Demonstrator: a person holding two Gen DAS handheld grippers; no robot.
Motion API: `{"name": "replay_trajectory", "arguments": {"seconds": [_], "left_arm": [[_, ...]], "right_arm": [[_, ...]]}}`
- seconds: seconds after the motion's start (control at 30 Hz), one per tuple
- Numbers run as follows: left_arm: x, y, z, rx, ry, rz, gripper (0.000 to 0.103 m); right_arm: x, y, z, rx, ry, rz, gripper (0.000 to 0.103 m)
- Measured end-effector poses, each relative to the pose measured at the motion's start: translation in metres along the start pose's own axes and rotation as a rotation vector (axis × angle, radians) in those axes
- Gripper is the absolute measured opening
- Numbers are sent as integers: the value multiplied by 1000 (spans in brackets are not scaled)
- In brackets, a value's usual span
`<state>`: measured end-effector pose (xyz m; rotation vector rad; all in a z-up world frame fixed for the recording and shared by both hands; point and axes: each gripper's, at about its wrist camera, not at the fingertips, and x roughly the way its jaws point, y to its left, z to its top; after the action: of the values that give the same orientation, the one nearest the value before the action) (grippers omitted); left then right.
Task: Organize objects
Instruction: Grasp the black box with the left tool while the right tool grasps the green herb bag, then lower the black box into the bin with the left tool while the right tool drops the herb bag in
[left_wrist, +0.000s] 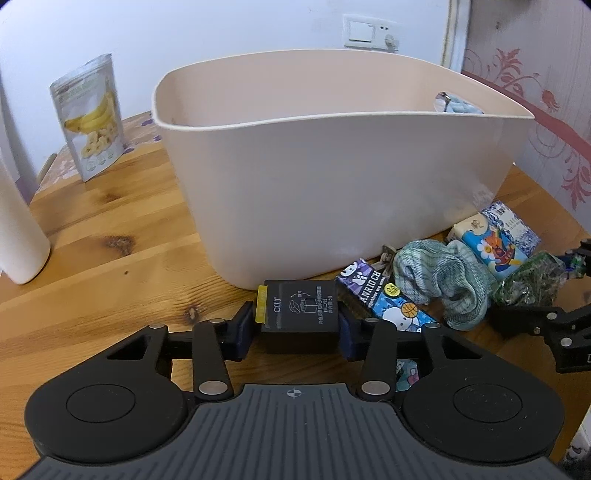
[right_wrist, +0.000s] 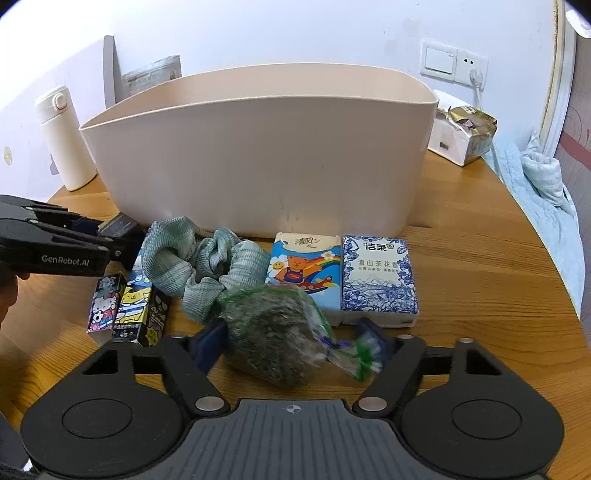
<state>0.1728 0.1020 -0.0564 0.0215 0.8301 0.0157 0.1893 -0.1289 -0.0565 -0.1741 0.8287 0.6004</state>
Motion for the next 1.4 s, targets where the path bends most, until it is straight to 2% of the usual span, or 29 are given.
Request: {"name": "replay_trajectory", "arguments": {"seconds": [0.2, 0.23, 0.3, 0.33, 0.73, 1.4], "left_arm": [[-3, 11, -2, -57, 11, 45, 46], [-4, 12, -2, -61, 11, 46, 46], [-7, 13, -3, -62, 10, 48, 46], [-9, 13, -4, -62, 10, 49, 46], [-30, 2, -7, -25, -17, 29, 46], [-95, -5, 33, 1, -191, 33, 46]], "right_arm": [[-4, 0, -3, -7, 1, 10, 66], [-5, 0, -3, -7, -1, 11, 53], [-8, -1, -4, -7, -1, 5, 38], [-9, -2, -4, -4, 0, 10, 35], [-28, -6, -3, 3, -47, 37, 34], [-80, -33, 37, 16, -231, 0, 34]]}}
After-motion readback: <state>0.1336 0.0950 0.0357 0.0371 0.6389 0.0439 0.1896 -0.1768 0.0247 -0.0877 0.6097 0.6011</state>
